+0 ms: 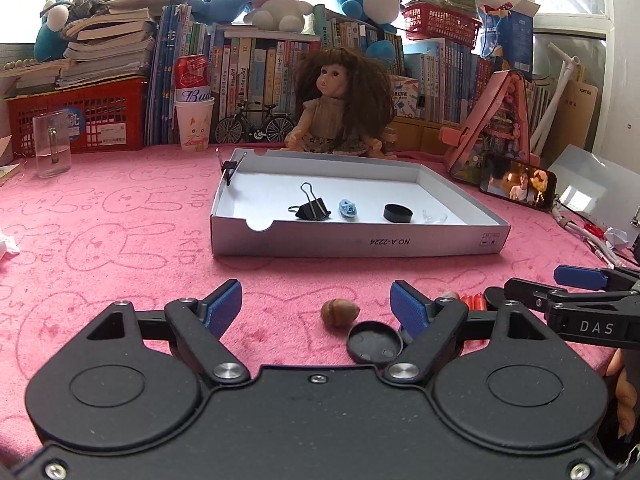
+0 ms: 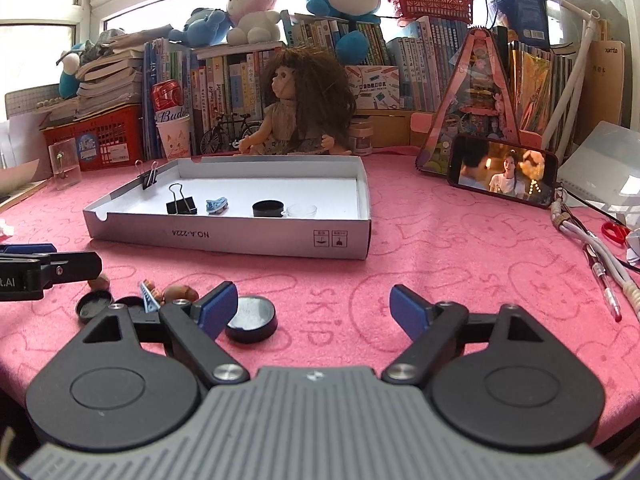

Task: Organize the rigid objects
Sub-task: 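Withdraw both tools from the tray toward the remaining items, then lower the left tool onto the open black cap while the right tool approaches the black puck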

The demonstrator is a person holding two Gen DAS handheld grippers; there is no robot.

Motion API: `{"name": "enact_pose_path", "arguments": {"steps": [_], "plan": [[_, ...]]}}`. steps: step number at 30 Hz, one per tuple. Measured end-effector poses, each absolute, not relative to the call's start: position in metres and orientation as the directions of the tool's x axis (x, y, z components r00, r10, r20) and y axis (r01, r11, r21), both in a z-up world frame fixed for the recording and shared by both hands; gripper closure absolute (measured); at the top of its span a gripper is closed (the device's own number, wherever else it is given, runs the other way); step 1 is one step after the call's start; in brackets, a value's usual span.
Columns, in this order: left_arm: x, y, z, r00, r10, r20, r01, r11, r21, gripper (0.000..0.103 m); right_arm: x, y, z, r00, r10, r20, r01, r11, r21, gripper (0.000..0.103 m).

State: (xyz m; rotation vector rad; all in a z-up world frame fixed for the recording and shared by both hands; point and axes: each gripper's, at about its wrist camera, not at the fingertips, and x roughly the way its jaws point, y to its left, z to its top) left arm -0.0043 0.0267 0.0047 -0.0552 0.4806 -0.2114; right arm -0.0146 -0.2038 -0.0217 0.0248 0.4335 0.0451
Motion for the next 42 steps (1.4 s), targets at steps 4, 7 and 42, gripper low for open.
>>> {"name": "enact_pose_path", "arguments": {"steps": [4,7,42], "plan": [[-0.016,0.031,-0.002,0.869,-0.198,-0.452,0.177,0.98,-0.089,0.024,-0.021,-0.203,-0.024,0.911,0.059,-0.409,-0.049,0.998,0.036,0.013],[-0.022,0.031,-0.004,0.864,-0.212,-0.456,0.183,0.977,-0.108,0.027,-0.021,-0.2,-0.027,0.909,0.055,-0.414,-0.049,0.999,0.025,0.013],[-0.022,0.001,-0.012,0.853,-0.259,-0.454,0.274,0.961,-0.035,0.063,-0.017,-0.177,-0.035,0.909,0.06,-0.412,-0.095,0.993,-0.065,0.034]]}}
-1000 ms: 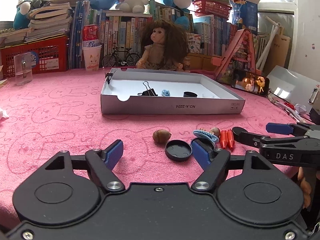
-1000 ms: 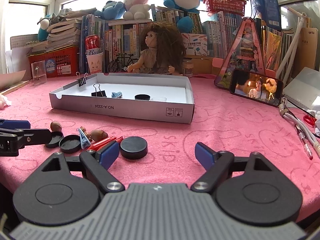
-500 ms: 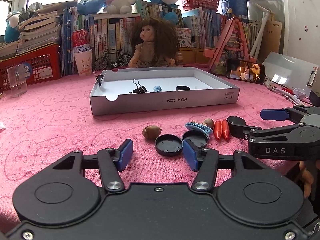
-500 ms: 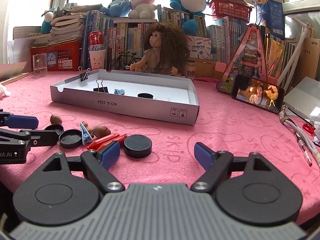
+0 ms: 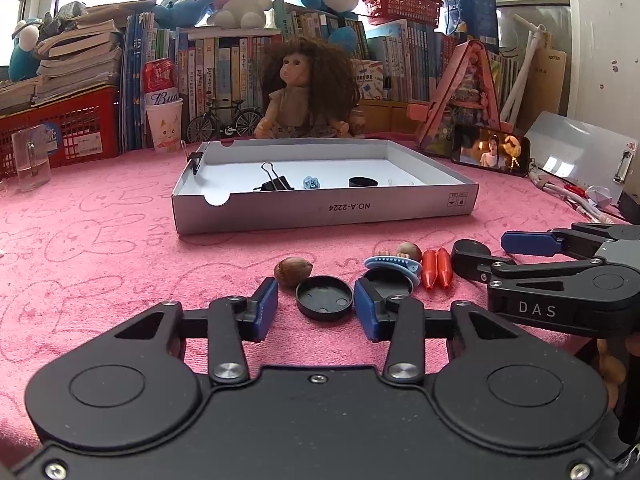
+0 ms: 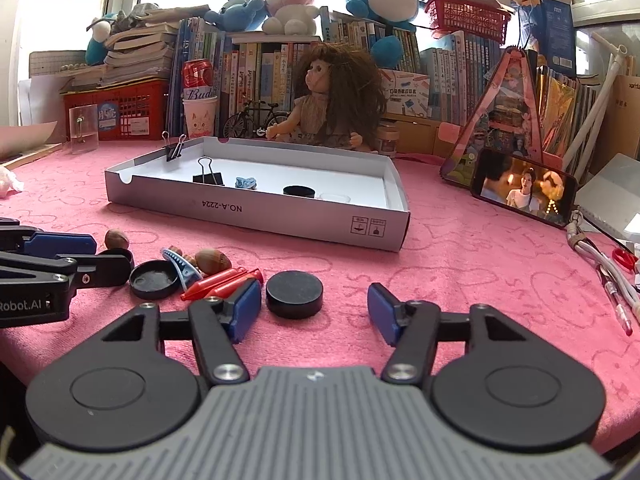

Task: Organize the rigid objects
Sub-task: 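Lower the left tool onto the open black cap while the right tool approaches the black puck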

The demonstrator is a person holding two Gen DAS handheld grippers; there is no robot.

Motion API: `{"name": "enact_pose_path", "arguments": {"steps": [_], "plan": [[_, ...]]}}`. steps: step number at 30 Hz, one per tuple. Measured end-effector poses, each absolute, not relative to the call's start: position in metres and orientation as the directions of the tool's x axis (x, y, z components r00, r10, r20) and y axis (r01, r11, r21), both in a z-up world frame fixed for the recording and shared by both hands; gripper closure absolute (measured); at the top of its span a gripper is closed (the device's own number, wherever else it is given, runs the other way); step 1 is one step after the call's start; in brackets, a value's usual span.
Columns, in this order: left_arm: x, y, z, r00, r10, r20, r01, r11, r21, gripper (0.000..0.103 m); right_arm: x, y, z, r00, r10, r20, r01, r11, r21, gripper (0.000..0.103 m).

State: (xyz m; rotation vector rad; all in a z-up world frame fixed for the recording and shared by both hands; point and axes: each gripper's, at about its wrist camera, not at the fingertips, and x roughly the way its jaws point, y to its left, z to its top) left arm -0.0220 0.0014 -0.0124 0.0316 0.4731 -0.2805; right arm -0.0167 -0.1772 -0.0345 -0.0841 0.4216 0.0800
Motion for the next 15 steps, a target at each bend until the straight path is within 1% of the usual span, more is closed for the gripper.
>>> {"name": "enact_pose_path", "arguments": {"steps": [10,12,15], "plan": [[-0.0226,-0.0042,-0.0143,0.859,-0.241,-0.453,0.272,0.962,0.003,0.064,-0.0155,-0.1758,-0.035,0.904,0.085,-0.42,-0.108,0.994,-0.033,0.043],[-0.0224,-0.0053,-0.0139,0.856,-0.243,-0.456,0.274,0.962,0.003,0.065,-0.0155,-0.1754,-0.035,0.903,0.086,-0.42,-0.109,0.994,-0.031,0.045],[-0.0218,-0.0045,-0.013,0.853,-0.25,-0.459,0.276,0.961,-0.011,0.071,-0.0165,-0.1745,-0.0353,0.903,0.089,-0.42,-0.11,0.994,-0.026,0.046]]}}
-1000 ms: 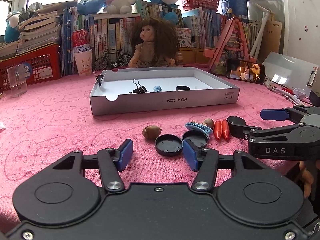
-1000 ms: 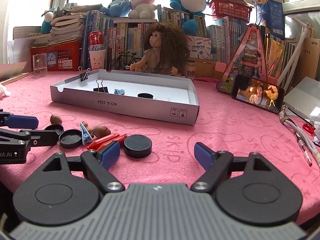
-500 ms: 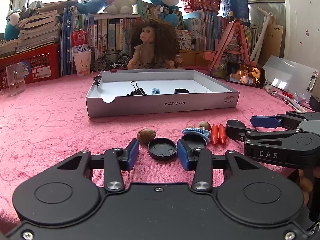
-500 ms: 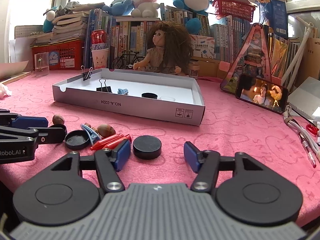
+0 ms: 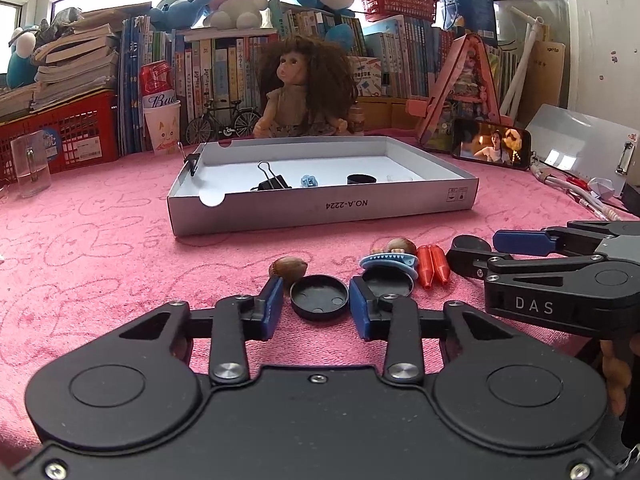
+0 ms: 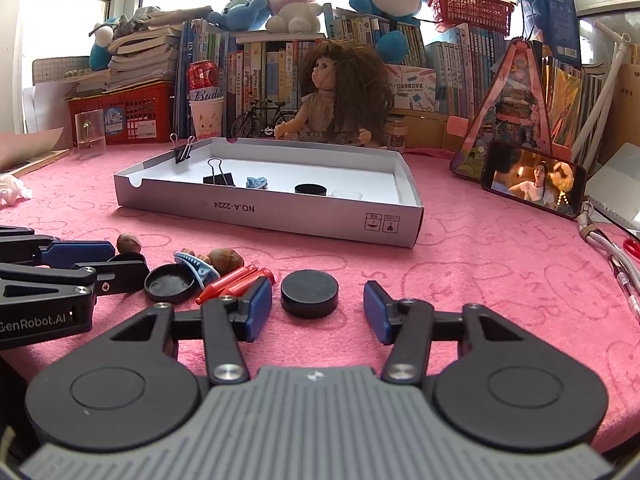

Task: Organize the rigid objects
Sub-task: 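Lower the left tool onto the open black cap while the right tool approaches the black puck, then carry the black cap into the tray with the left tool while the right tool carries the puck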

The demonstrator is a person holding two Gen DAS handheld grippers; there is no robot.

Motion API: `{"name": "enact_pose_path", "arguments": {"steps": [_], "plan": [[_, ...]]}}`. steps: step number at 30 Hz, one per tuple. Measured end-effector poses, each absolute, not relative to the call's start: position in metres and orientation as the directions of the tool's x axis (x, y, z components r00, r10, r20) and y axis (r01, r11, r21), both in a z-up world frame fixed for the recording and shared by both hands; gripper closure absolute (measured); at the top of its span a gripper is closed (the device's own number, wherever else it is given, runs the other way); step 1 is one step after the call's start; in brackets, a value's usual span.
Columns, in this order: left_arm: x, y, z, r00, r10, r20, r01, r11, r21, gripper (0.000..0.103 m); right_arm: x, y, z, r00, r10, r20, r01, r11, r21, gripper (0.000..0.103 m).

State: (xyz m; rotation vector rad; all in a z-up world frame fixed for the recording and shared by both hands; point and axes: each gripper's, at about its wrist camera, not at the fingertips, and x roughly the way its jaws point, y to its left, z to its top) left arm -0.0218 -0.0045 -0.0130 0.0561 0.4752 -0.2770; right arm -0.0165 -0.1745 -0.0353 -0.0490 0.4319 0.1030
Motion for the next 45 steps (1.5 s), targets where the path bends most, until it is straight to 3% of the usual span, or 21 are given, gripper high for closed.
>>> {"name": "enact_pose_path", "arguments": {"steps": [6,12,36,45], "plan": [[-0.022,-0.006,-0.012,0.854,-0.245,-0.459,0.274,0.962,-0.003,0.073,-0.017,-0.171,-0.035,0.901,0.106,-0.42,-0.129,0.991,-0.028,0.049],[-0.022,-0.005,-0.012,0.856,-0.243,-0.457,0.271,0.963,-0.004,0.073,-0.013,-0.176,-0.032,0.899,0.106,-0.425,-0.117,0.993,0.0,0.066],[0.027,0.006,0.04,0.886,-0.195,-0.42,0.194,0.98,-0.047,0.073,0.017,-0.206,0.011,0.928,0.029,-0.372,-0.014,0.999,0.042,0.066],[0.067,0.009,0.053,0.885,-0.188,-0.427,0.184,0.982,-0.051,0.073,0.055,-0.208,0.017,0.908,0.0,-0.418,-0.001,1.0,-0.004,0.066]]}}
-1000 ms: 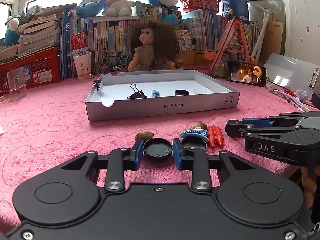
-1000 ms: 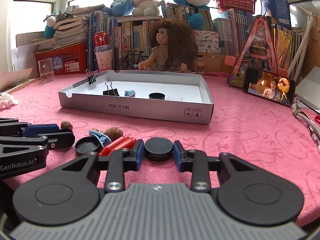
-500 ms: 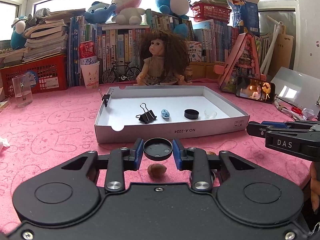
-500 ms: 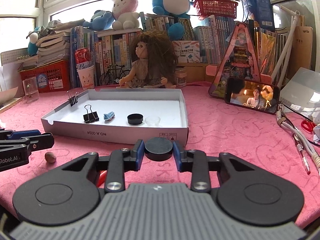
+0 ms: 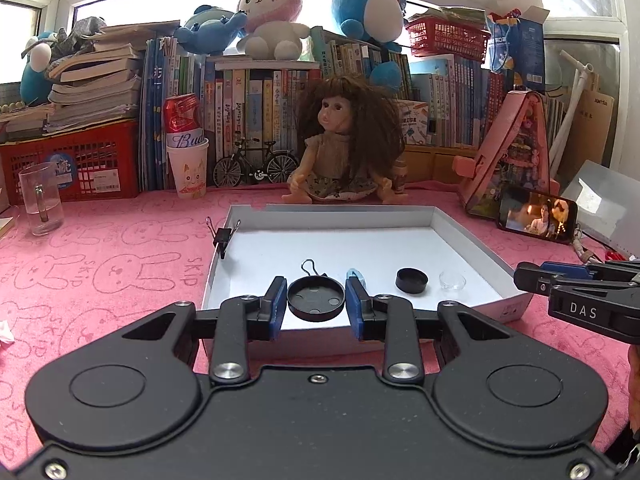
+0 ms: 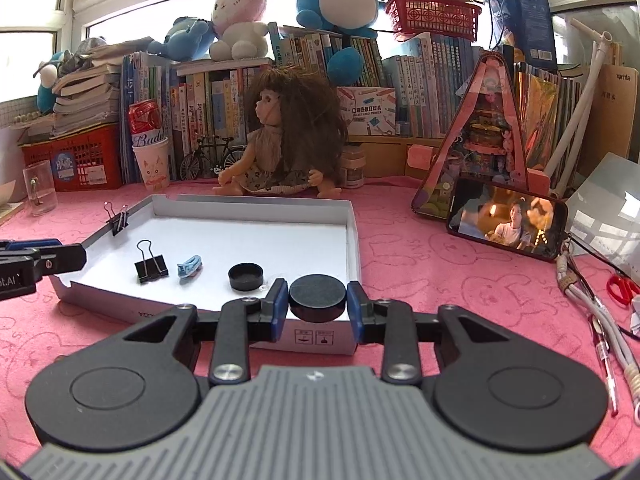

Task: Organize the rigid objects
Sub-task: 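Carry the black cap into the tray with the left tool while the right tool carries the puck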

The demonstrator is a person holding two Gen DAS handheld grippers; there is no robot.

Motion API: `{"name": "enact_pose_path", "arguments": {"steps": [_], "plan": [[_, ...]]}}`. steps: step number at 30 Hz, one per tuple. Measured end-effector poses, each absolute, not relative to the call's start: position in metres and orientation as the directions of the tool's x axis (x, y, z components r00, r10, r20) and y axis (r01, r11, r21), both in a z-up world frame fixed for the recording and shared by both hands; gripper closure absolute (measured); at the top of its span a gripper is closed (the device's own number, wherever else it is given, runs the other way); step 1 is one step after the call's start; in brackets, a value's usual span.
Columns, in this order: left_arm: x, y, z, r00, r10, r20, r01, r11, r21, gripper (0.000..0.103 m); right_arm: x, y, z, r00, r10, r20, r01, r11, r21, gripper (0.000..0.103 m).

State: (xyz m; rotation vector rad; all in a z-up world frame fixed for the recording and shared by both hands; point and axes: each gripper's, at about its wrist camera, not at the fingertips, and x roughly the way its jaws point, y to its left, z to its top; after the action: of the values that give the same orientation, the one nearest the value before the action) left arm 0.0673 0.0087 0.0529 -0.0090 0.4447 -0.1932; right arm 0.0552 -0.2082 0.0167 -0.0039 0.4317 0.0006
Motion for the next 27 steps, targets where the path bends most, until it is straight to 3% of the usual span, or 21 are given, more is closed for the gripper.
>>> {"name": "enact_pose_path", "arguments": {"steps": [5,13,27], "plan": [[0.095,0.013,0.053,0.871,-0.174,-0.459,0.172,0.984,-0.047,0.073,0.079,-0.209,0.018,0.88,-0.017,-0.475,-0.02,0.997,-0.071,0.066],[0.137,0.017,0.04,0.833,-0.153,-0.531,0.143,0.988,-0.06,0.073,0.122,-0.214,0.021,0.805,0.034,-0.592,-0.071,0.997,-0.04,0.066],[0.16,0.012,0.02,0.813,-0.114,-0.57,0.108,0.993,-0.045,0.073,0.144,-0.199,0.008,0.777,0.033,-0.629,-0.091,0.994,-0.06,0.066]]}}
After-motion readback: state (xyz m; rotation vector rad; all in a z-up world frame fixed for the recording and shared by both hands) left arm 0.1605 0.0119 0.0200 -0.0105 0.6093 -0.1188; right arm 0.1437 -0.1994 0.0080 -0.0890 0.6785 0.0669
